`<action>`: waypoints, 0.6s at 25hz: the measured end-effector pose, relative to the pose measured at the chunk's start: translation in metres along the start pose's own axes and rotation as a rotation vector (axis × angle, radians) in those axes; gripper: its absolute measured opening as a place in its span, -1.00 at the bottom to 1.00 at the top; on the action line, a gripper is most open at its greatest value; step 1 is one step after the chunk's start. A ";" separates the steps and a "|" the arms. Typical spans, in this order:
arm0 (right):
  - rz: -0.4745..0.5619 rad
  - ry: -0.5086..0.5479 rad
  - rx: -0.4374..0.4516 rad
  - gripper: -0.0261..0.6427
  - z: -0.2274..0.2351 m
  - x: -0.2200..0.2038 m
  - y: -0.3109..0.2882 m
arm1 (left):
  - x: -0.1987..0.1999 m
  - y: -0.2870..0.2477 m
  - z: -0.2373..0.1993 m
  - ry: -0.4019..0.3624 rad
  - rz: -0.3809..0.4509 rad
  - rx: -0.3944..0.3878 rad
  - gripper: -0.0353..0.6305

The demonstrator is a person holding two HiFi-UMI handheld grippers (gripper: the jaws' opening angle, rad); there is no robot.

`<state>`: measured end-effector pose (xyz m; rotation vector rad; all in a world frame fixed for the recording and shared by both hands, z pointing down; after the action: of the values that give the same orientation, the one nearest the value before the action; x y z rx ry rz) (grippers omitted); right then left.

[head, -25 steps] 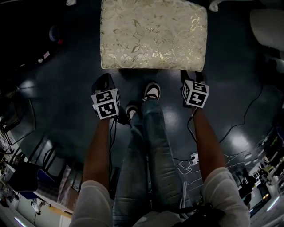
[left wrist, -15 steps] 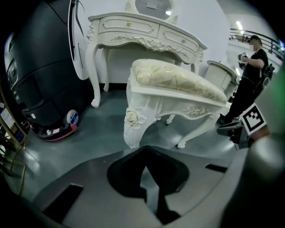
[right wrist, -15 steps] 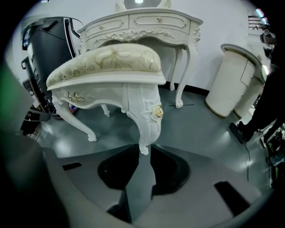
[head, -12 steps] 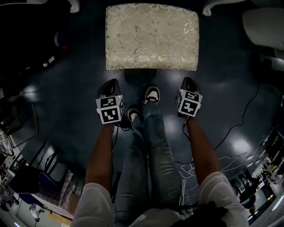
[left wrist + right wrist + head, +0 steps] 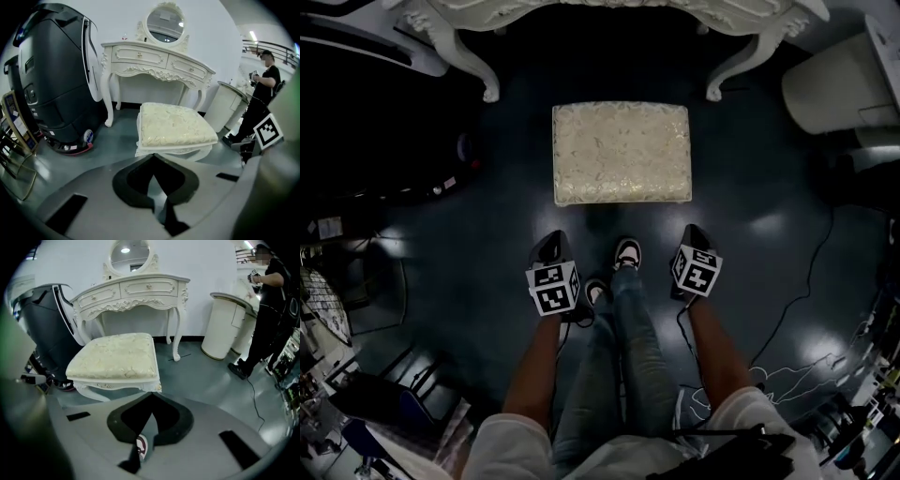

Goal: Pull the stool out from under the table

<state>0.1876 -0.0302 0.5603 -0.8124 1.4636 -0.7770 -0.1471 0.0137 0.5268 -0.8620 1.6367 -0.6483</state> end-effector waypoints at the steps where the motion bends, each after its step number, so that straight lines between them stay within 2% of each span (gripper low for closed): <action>1: -0.001 -0.018 0.002 -0.92 0.001 0.005 0.013 | 0.007 0.012 0.006 0.002 0.004 0.000 -0.87; 8: 0.028 -0.048 0.042 -0.92 0.000 0.053 0.109 | 0.070 0.104 0.047 -0.022 0.077 -0.041 -0.87; 15: 0.133 -0.006 0.084 -0.92 -0.008 0.118 0.207 | 0.145 0.195 0.073 -0.036 0.227 -0.037 -0.87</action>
<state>0.1682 -0.0207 0.3227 -0.6466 1.4541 -0.7291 -0.1315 0.0115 0.2733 -0.6967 1.6881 -0.4431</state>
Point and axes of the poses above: the fingertips, and each gripper's own axes: y backward along the fingers, z to its right, x out of its top, the point moved 7 cm from there along y, backward along the fingers, and after that the axes turned 5 degrees about -x, right-handed, at the moved point
